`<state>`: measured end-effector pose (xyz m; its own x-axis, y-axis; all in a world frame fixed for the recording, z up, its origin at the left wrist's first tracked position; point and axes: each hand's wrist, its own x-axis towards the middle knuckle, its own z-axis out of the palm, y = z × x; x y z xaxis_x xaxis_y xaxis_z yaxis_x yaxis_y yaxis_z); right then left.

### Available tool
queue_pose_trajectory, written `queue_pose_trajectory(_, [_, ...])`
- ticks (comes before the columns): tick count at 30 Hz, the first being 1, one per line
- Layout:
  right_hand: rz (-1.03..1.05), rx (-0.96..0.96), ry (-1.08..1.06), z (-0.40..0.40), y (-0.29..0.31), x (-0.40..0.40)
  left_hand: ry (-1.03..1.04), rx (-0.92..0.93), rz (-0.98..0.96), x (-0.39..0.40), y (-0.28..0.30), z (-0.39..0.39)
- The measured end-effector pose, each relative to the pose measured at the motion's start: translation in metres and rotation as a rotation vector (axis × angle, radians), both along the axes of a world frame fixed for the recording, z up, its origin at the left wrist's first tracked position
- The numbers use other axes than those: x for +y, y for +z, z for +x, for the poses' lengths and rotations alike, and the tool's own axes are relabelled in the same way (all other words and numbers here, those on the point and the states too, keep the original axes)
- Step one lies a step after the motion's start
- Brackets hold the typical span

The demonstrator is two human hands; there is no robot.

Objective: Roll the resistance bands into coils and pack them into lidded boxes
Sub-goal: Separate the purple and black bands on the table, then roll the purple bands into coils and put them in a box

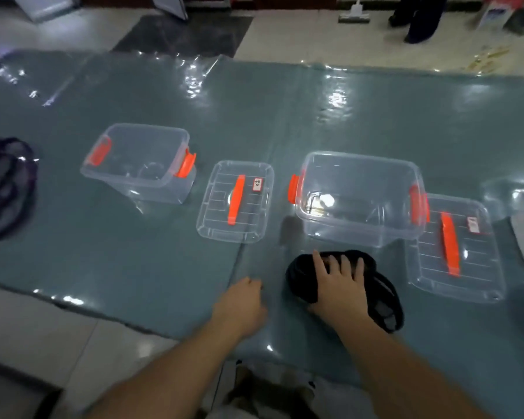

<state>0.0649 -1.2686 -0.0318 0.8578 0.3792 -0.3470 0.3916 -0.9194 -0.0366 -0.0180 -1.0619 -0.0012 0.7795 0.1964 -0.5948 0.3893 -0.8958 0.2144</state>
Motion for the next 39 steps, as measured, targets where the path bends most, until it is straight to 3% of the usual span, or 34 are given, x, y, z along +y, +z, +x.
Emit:
queue_pose_trajectory(12, [0.006,0.072,0.158,-0.032,0.0,-0.026,0.033,-0.005,0.034,-0.026,0.001,-0.036])
queue_pose_trajectory(22, [0.162,0.031,0.079,-0.034,0.04,0.004,0.124,-0.159,0.122,-0.006,0.049,-0.02])
queue_pose_trajectory(31, [0.255,-0.084,0.18,-0.034,0.102,0.118,0.291,-0.325,0.175,0.088,0.095,-0.046])
queue_pose_trajectory(39, [0.325,-0.108,0.277,-0.096,0.143,0.295,0.44,-0.382,0.189,0.232,0.109,-0.133])
